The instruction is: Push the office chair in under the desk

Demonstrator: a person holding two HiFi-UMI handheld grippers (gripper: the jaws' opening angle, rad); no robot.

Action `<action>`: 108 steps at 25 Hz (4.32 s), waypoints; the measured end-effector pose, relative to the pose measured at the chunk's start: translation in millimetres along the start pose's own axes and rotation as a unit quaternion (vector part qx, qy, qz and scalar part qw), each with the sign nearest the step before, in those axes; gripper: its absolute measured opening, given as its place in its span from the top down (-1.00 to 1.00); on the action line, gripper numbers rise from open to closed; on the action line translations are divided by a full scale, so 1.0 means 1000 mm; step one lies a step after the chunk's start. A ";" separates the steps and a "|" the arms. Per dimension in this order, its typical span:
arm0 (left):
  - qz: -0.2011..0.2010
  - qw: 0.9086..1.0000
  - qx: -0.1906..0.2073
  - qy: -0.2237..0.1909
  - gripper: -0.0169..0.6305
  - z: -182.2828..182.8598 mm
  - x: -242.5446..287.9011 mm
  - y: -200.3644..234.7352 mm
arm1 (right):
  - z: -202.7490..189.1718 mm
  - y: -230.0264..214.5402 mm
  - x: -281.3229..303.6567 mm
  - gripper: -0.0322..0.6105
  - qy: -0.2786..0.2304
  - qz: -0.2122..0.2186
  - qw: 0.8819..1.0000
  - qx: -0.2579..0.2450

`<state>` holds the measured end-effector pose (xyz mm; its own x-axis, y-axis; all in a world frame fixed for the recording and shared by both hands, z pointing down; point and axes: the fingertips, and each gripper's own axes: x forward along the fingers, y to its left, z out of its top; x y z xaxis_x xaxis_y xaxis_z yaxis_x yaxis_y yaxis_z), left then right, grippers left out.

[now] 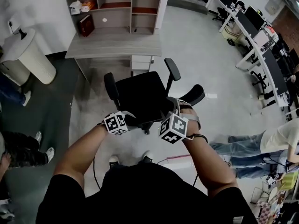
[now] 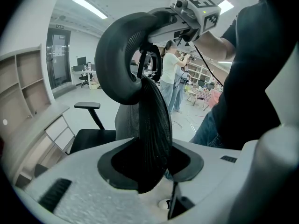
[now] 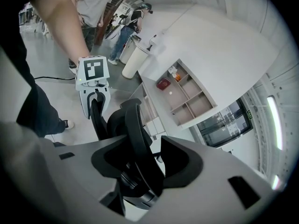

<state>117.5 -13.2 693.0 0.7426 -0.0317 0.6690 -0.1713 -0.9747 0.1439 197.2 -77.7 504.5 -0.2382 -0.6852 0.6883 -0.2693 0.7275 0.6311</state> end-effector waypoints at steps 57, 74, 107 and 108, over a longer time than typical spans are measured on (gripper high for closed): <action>0.019 1.000 -0.015 0.004 0.37 -0.221 -0.243 0.020 | 0.305 0.126 0.039 0.34 -0.030 0.007 0.999 -0.008; 0.058 0.997 -0.050 0.028 0.30 -0.228 -0.247 0.027 | 0.316 0.127 0.040 0.39 -0.054 0.018 0.998 -0.030; -0.024 0.999 0.035 0.014 0.33 -0.265 -0.295 0.055 | 0.382 0.134 0.070 0.30 -0.062 -0.051 0.996 -0.025; -0.027 0.999 0.036 0.013 0.33 -0.265 -0.295 0.055 | 0.382 0.135 0.074 0.30 -0.054 -0.050 0.997 -0.029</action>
<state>-282.5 1.6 696.7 0.7318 0.0258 0.6811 -0.0844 -0.9882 0.1281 -213.2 -44.0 504.0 -0.3130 -0.7515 0.5807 -0.2431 0.6544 0.7160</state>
